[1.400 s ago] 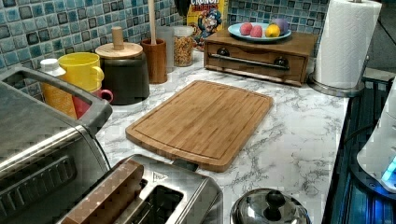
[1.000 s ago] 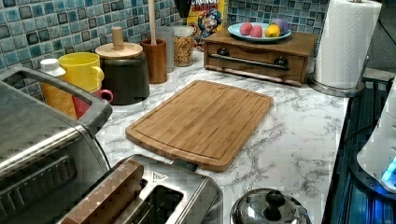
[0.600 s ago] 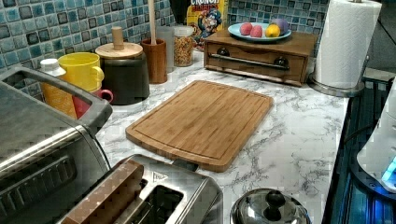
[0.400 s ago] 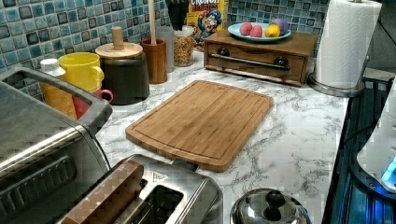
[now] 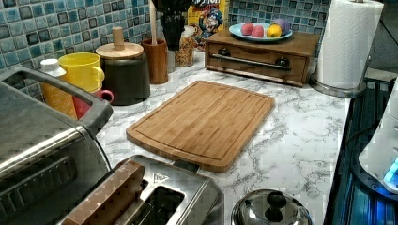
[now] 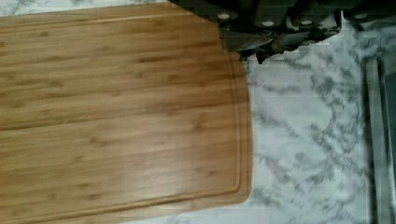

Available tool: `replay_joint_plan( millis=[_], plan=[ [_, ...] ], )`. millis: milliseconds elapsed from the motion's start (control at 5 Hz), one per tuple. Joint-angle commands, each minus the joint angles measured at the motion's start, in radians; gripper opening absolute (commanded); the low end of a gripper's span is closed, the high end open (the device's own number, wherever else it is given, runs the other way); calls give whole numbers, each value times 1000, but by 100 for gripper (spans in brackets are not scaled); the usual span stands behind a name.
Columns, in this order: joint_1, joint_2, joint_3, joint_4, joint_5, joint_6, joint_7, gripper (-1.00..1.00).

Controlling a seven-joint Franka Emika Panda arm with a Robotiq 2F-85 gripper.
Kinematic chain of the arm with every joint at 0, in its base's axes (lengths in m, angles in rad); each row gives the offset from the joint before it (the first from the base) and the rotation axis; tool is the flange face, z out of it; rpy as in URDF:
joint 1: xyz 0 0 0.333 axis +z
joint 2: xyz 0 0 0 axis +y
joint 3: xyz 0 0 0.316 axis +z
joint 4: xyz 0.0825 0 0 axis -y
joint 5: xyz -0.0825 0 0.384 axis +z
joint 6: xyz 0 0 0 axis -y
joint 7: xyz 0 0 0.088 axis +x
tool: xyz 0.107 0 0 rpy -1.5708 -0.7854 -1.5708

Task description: Turn on the toaster.

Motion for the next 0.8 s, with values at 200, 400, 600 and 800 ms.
replay_joint_plan(
  millis=[200, 400, 600, 800],
  plan=[
    [198, -65, 5, -98, 90, 17, -87, -100],
    [187, -66, 52, -111, 122, 1, -114, -100],
    [214, -59, 92, -133, 117, 1, -109, -100],
    [253, -71, 126, -155, 140, 19, -121, -100]
  ],
)
